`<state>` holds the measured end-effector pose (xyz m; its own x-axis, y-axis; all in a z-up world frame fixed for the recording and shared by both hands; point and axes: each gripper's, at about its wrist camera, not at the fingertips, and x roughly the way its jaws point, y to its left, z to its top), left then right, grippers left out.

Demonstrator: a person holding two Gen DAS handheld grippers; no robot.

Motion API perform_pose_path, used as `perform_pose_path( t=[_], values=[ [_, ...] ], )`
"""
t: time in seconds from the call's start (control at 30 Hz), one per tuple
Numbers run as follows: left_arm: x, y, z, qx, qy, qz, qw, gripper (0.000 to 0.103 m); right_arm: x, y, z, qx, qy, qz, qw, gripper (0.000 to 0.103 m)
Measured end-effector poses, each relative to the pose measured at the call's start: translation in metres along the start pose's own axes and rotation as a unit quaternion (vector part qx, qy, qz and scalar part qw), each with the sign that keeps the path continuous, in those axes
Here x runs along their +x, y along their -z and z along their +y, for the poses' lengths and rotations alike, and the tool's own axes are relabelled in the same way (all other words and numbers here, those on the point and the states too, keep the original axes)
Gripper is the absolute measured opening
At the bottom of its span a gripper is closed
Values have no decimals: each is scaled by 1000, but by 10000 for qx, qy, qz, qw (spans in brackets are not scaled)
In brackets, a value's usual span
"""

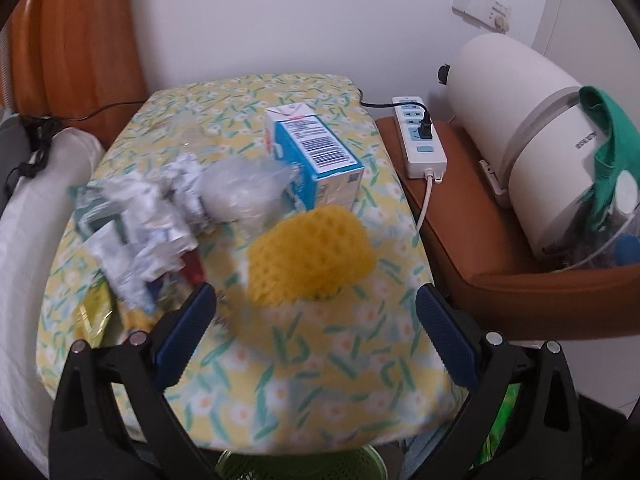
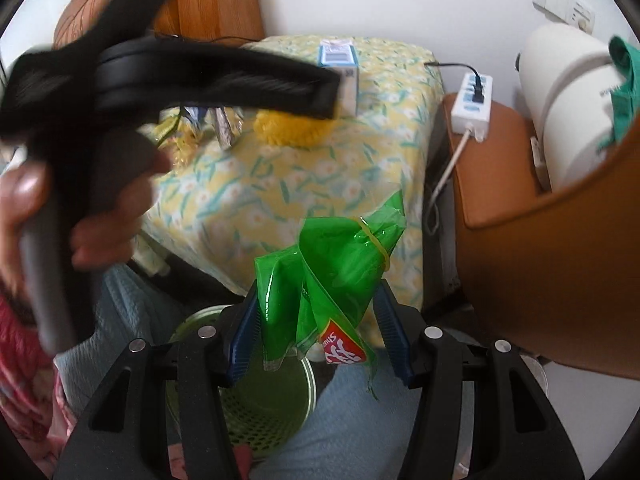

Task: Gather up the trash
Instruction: 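Grasp the yellow mesh net with the left gripper and drop it into the green basket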

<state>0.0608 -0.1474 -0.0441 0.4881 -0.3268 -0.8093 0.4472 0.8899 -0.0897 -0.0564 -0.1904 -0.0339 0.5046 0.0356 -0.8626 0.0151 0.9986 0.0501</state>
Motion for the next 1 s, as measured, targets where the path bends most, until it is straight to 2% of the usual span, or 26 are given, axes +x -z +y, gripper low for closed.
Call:
perform_pose_path(
  t=[0.1, 0.17, 0.2, 0.27, 0.3, 0.33, 0.37, 0.53, 0.73, 0.87, 1.0],
  values=[
    [21, -5, -10, 109, -252, 119, 9996, 92, 0, 2, -7, 87, -27, 11, 10000, 55],
    [31, -5, -12, 94, -333, 230, 9991, 68, -2, 2, -9, 133, -58, -12, 9999, 55],
    [34, -4, -11, 46, -314, 303, 9990, 61, -3, 1, -10, 142, -71, -39, 9999, 55],
    [34, -1, -9, -21, -369, 281, 9989, 40, -5, 0, -10, 132, -46, -65, 9999, 55],
    [32, 0, -8, -5, -419, 244, 9988, 36, -5, 0, -10, 129, -41, -72, 9999, 55],
    [29, 1, -8, 28, -424, 224, 9988, 25, -5, -1, -9, 117, -28, -80, 9999, 55],
    [25, 1, -8, 44, -400, 204, 9990, 22, -5, -1, -8, 107, -10, -86, 9999, 55],
    [-9, 6, -7, 54, -304, -120, 9995, 16, -9, 1, -1, 41, 41, -104, 9999, 55],
    [-71, 32, 7, 37, -242, -419, 9988, 16, -13, 2, 5, -52, 73, -136, 9999, 55],
    [-96, 75, 22, 90, -177, -118, 9997, 16, -14, 4, 12, -133, 55, -115, 9998, 55],
    [-95, 130, 34, 84, -85, 543, 9985, 16, -12, 6, 21, -252, 14, -80, 9996, 55]
  ],
)
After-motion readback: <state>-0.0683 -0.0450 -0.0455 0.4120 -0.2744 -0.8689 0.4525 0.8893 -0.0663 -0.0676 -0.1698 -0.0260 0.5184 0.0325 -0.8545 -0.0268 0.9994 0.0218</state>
